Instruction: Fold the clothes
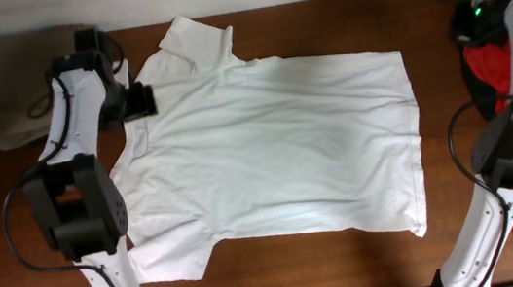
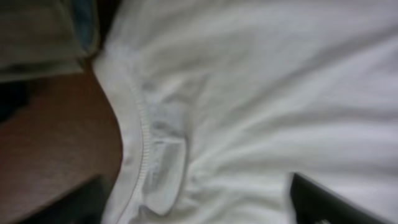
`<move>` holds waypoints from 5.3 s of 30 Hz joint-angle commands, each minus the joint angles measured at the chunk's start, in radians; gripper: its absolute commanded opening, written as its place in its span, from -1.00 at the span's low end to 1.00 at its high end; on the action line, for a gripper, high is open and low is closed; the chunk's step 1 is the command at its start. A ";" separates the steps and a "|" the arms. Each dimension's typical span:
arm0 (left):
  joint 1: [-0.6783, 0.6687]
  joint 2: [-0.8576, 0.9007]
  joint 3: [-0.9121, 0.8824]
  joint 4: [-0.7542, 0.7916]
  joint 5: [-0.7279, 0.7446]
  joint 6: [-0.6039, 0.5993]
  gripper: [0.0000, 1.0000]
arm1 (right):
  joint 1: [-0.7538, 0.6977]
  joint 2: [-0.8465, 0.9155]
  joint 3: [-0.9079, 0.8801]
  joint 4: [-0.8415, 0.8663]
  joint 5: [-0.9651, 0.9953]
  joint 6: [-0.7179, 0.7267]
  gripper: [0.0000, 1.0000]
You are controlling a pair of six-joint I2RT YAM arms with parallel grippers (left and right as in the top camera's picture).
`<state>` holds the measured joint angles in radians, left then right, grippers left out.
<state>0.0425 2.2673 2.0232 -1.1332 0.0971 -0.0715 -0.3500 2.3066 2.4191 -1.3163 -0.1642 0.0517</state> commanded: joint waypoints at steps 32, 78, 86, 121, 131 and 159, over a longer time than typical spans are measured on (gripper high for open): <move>0.003 -0.958 -0.259 -0.531 -0.119 -0.334 0.98 | 0.298 -0.817 -0.486 -0.341 0.071 0.193 0.97; 0.165 -0.447 -1.172 0.191 -0.032 -0.413 -0.99 | 0.119 -0.845 -1.446 0.154 0.048 0.351 0.78; 0.165 -0.447 -1.172 0.192 -0.032 -0.413 -0.99 | 0.121 -0.845 -1.649 0.250 0.039 0.456 0.49; 0.162 -0.823 -1.058 0.292 0.076 -0.408 -0.99 | 0.121 -0.856 -1.489 0.399 0.112 0.611 -0.92; 0.090 -0.779 -1.058 0.752 0.091 -0.413 -0.99 | 0.160 -0.824 -1.489 0.691 0.090 0.603 -0.92; 0.047 -0.495 -0.979 1.117 -0.082 -0.209 0.39 | 0.165 -0.639 -1.345 0.887 0.212 0.364 0.73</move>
<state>0.0860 1.8275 0.9699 0.0616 0.0406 -0.4290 -0.1738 1.6905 0.9569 -0.3622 0.0200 0.4858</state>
